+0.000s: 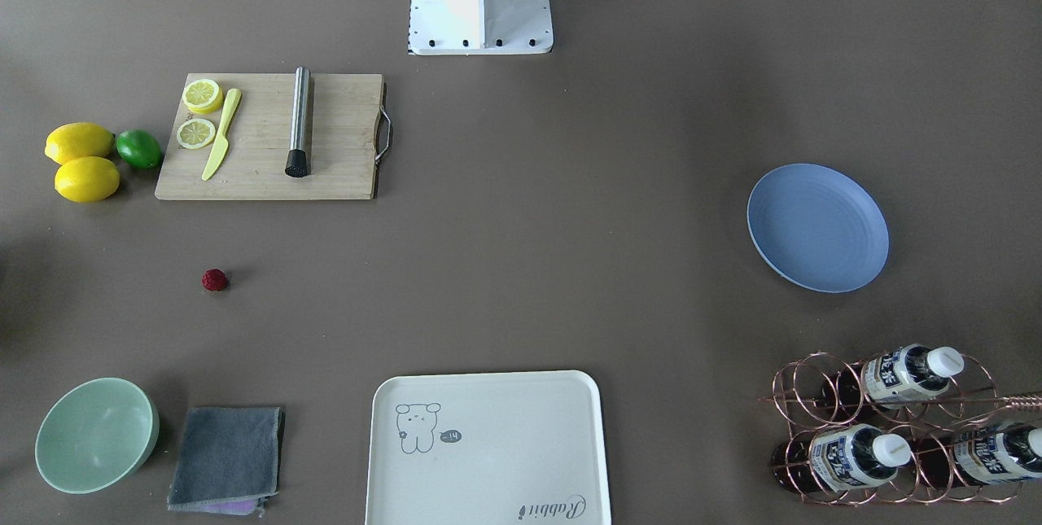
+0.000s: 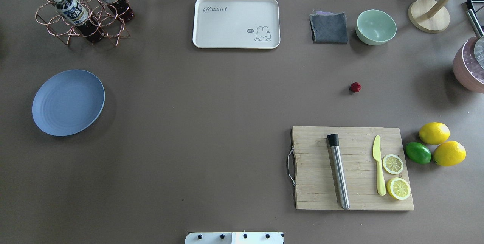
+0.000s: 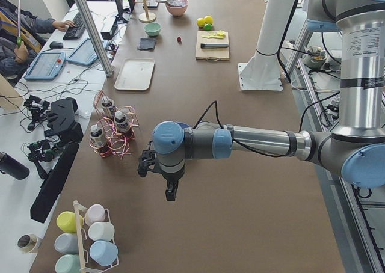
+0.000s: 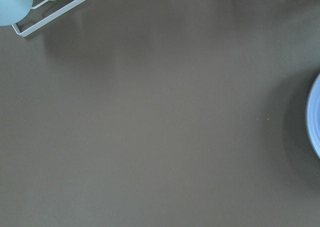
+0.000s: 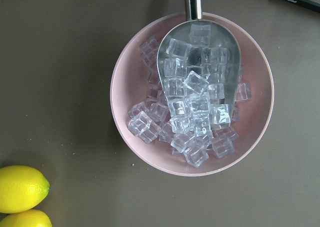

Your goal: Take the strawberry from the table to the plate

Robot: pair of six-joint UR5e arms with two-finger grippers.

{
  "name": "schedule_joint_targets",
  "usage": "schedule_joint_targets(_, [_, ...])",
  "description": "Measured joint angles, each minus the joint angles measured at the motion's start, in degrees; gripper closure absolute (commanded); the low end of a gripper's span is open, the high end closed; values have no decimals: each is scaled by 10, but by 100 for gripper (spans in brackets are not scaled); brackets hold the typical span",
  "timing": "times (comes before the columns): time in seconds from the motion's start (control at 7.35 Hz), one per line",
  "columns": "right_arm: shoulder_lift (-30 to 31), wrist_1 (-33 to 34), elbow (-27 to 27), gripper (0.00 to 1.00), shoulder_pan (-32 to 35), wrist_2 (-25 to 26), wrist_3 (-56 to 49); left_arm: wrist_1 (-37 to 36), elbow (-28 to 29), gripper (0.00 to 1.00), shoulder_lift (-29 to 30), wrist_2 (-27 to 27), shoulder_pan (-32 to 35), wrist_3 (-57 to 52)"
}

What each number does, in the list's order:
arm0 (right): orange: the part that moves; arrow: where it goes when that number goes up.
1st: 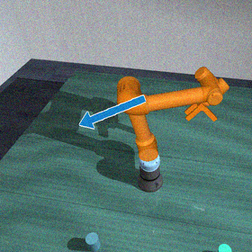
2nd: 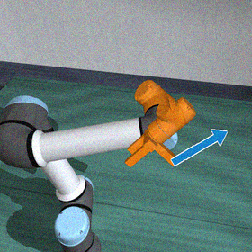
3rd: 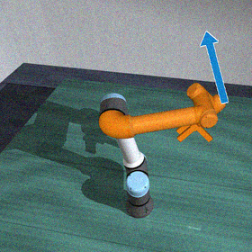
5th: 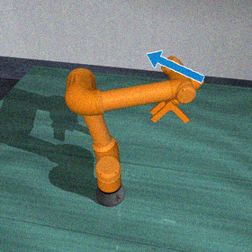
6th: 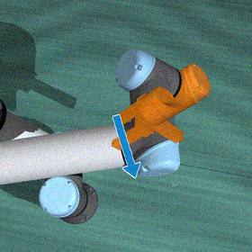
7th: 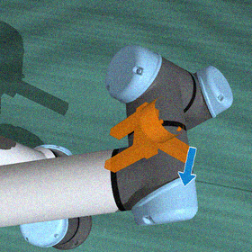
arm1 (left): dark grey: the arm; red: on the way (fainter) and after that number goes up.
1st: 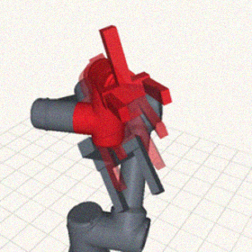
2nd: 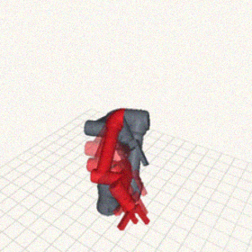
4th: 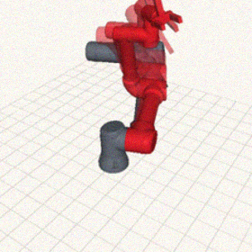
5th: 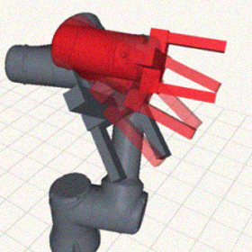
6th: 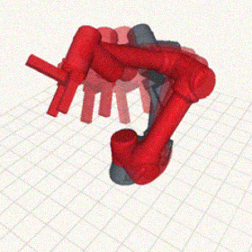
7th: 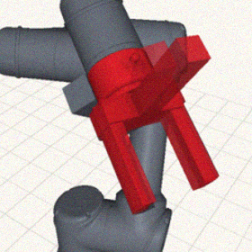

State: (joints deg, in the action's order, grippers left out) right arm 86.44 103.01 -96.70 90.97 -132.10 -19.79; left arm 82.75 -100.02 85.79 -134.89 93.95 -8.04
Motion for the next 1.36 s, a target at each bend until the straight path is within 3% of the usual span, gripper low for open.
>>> schedule_joint_targets(1.36, [28,-34,2,0,-1,-2,0,11,-18,3,-5,0,-1,-1])
